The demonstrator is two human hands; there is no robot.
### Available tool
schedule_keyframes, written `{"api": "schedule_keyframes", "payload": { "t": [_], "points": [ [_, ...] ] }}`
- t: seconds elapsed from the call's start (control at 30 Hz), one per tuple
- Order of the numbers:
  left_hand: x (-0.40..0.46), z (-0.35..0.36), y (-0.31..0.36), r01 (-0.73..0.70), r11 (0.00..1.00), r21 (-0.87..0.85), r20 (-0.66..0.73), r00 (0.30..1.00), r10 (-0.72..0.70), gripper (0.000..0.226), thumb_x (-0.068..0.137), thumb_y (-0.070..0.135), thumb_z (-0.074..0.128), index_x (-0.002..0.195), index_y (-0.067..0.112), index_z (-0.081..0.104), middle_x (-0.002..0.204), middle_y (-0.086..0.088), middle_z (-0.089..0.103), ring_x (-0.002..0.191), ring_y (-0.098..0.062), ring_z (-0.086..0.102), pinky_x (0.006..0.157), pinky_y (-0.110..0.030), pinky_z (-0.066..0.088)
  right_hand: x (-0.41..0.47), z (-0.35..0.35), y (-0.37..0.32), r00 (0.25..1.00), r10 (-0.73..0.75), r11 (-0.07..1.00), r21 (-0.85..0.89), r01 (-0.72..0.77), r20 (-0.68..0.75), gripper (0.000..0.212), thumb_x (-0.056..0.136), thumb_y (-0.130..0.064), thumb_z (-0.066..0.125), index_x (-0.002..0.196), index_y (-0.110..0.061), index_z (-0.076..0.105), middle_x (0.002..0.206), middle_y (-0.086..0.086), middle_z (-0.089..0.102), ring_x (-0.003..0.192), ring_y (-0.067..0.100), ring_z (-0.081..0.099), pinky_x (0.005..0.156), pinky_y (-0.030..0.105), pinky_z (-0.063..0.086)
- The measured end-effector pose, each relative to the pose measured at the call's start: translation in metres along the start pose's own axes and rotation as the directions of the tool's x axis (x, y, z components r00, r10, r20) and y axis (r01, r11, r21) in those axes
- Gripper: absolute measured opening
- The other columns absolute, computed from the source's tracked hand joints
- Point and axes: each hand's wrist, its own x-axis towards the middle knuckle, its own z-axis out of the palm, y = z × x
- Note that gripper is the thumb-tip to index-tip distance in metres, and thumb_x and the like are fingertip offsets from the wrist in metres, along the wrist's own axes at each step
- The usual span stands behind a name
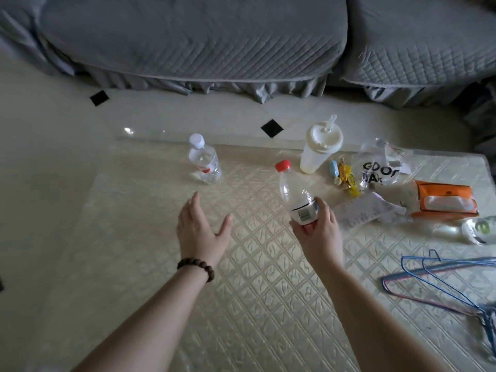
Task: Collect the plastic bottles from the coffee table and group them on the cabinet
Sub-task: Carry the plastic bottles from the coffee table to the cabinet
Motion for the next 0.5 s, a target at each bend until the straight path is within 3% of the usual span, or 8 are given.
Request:
{"api": "schedule_keyframes", "payload": {
  "t": [0.3, 0.5],
  "points": [
    [0.121, 0.01, -0.002, 0.15, 0.935, -0.32, -0.091, 0.978, -0.189, 0.105, 0.067, 0.042, 0.079, 0.146, 0.012, 0.018, 0.149, -0.011, 0.028, 0.138, -0.024, 0.025, 0.109, -0.035, 0.027, 0.014, 0.043, -0.05, 0.998, -0.041, 0.996, 0.076, 0.044, -0.039, 0.074, 0.076, -0.036, 0.074, 0.138, -0.021, 0.036, 0.128, 0.004, 0.052, 0.109, 0.024, 0.055, 0.077, 0.029, 0.039],
    [0.163, 0.037, -0.01, 0.182, 0.903, -0.389, 0.028, 0.982, -0.185, 0.105, 0.061, 0.034, 0.086, 0.143, 0.013, 0.023, 0.145, -0.008, 0.035, 0.131, -0.021, 0.038, 0.1, -0.028, 0.033, 0.026, 0.06, -0.053, 0.997, -0.057, 0.996, 0.072, 0.061, -0.045, 0.075, 0.076, -0.036, 0.074, 0.139, -0.021, 0.036, 0.125, 0.004, 0.053, 0.096, 0.012, 0.05, 0.073, 0.027, 0.038]
  ]
}}
